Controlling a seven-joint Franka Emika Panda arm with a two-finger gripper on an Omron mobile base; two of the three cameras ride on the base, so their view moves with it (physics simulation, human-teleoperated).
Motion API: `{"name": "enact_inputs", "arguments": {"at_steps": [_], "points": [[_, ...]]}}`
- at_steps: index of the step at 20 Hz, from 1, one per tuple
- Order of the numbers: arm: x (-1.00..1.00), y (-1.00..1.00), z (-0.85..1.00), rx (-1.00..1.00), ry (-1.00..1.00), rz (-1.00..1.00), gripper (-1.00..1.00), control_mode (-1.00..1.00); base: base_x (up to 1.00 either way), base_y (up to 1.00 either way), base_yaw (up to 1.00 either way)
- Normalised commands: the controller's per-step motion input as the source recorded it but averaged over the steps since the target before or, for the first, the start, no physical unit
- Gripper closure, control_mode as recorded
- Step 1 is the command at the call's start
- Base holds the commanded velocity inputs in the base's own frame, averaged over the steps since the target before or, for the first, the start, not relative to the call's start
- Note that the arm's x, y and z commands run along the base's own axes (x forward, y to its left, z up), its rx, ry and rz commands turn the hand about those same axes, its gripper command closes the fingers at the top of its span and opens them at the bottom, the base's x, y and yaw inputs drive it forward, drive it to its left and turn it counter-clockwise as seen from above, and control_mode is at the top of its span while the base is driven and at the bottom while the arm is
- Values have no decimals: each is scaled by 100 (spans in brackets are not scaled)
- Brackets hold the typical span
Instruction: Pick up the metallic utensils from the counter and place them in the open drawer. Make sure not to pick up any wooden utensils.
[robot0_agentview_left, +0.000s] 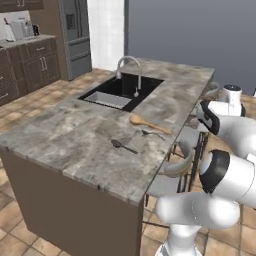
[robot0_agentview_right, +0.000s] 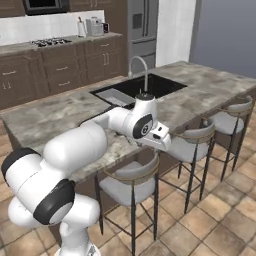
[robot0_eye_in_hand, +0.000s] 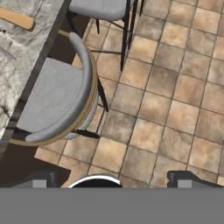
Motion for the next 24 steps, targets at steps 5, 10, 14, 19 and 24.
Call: {"name": "enact_inputs", "arguments": {"at_steps": [5,10,14,19,24], "points": [[0,0,0,0,0,0,-100,100,31,2,48],[0,0,0,0,0,0,-100,100,54,-12,23],[0,0,0,0,0,0,-100,100,75,-1,16],[0,0,0,0,0,0,-100,100,100,0,13],[0,0,0,0,0,0,-100,100,100,0,14]]}}
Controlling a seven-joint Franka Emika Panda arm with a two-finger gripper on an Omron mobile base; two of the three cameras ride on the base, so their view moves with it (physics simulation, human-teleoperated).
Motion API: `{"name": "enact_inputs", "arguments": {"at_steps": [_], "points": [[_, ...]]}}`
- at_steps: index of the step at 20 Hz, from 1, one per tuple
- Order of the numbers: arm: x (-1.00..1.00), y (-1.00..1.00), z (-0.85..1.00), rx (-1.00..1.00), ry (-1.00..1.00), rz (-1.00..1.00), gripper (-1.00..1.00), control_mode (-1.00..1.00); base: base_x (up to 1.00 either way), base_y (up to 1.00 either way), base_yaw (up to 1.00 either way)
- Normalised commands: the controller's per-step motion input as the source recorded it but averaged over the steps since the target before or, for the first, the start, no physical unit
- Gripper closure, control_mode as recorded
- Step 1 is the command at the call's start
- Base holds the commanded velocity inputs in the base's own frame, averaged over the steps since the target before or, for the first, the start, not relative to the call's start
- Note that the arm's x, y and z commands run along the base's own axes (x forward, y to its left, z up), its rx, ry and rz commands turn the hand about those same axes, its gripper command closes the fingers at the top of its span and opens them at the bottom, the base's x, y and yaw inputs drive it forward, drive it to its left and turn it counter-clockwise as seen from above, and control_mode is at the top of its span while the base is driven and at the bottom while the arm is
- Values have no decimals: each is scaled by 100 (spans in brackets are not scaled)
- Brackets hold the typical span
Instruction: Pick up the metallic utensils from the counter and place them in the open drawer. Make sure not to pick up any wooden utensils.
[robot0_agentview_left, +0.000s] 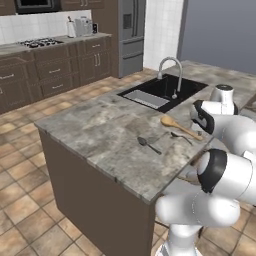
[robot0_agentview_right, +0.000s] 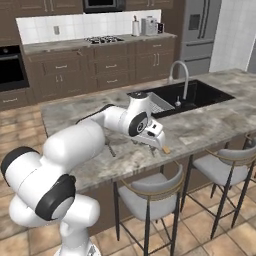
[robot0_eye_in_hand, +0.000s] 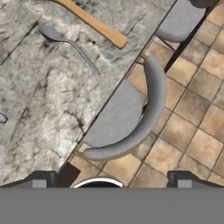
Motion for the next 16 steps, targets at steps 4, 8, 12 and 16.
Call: {"name": "enact_inputs", "arguments": {"at_steps": [4,8,12,16], "points": [[75,0,-22,4,-1,20,-100,-100,25,0,5],[100,40,-31,2,0,29,-100,-100,0,0,0],[100,85,-33,0,1,27,-100,-100,0,0,0],[87,42,-27,0,6,26,-100,-100,0,0,0]]}}
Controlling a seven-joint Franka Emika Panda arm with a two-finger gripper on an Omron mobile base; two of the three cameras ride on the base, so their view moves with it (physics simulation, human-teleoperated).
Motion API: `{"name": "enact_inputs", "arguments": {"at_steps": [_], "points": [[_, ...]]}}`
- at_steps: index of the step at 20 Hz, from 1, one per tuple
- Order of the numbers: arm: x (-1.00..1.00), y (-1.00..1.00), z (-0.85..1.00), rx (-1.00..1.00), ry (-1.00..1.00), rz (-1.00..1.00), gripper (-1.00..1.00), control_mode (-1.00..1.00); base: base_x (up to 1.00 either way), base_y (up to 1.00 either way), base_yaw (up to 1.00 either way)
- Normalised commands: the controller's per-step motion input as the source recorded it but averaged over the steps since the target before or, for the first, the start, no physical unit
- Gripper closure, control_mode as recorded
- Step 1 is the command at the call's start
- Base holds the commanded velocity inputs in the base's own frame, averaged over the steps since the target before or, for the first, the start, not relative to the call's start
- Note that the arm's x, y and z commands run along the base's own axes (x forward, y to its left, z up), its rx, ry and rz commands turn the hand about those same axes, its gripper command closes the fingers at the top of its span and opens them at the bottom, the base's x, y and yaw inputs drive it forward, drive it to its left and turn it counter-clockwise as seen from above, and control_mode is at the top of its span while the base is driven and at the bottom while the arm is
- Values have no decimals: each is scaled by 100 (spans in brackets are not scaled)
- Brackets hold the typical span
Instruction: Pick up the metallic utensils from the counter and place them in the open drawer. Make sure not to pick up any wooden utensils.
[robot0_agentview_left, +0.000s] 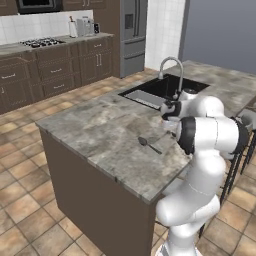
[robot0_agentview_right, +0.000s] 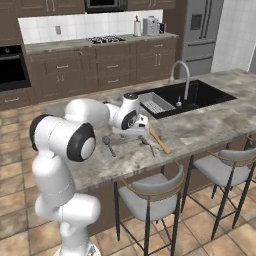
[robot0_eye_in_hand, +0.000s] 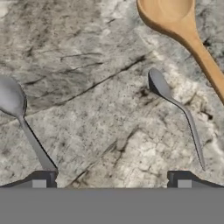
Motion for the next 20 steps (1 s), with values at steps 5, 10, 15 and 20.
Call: {"name": "enact_inputs", "arguments": {"at_steps": [5,10,15,20], "points": [[32,9,-28,0,8,11,-100,-100,0,0,0],[5,3,-15,-1,10,6,-100,-100,0,0,0],[44,-61,-22,1,0,6,-100,-100,0,0,0],[32,-42,-28,0,0,4,-100,-100,0,0,0]]}}
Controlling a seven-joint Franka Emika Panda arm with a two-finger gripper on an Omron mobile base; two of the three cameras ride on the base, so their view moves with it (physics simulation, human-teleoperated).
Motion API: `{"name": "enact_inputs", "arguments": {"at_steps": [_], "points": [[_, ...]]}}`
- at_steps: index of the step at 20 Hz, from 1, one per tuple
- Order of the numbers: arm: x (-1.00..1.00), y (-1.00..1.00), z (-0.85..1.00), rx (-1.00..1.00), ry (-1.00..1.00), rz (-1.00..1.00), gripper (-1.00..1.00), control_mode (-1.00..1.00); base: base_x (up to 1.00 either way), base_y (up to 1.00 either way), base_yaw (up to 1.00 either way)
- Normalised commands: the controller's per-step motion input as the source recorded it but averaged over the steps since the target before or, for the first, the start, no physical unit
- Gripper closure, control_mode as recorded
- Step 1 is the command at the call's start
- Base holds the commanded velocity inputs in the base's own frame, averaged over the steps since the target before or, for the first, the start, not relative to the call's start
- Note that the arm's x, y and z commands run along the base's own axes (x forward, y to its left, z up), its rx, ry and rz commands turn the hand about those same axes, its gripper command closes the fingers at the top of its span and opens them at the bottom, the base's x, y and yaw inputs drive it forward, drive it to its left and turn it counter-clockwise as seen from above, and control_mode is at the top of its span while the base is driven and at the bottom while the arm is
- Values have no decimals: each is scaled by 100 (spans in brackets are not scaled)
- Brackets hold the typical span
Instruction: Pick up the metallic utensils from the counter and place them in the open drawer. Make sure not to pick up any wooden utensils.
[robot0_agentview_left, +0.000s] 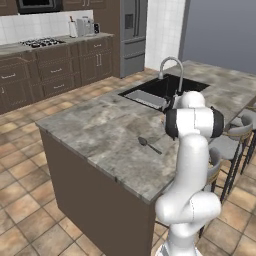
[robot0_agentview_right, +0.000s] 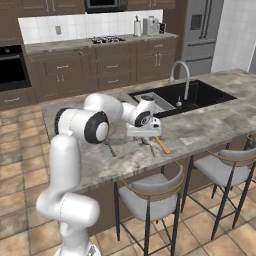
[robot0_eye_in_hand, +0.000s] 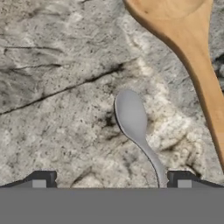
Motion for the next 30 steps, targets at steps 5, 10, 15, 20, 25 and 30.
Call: {"name": "enact_inputs", "arguments": {"at_steps": [5,10,15,20,25,30], "points": [[32,-3,-16,0,0,4,-100,-100,0,0,0],[13,-10,-23,-1,2,8,-100,-100,0,0,0],[0,-46,-44,-3,10,7,-100,-100,0,0,0],[10,-5,-20,0,3,5,-100,-100,0,0,0],[13,-2,-35,-2,3,6,-100,-100,0,0,0],[-14,-6,-71,-11,10,6,100,-100,0,0,0]]}}
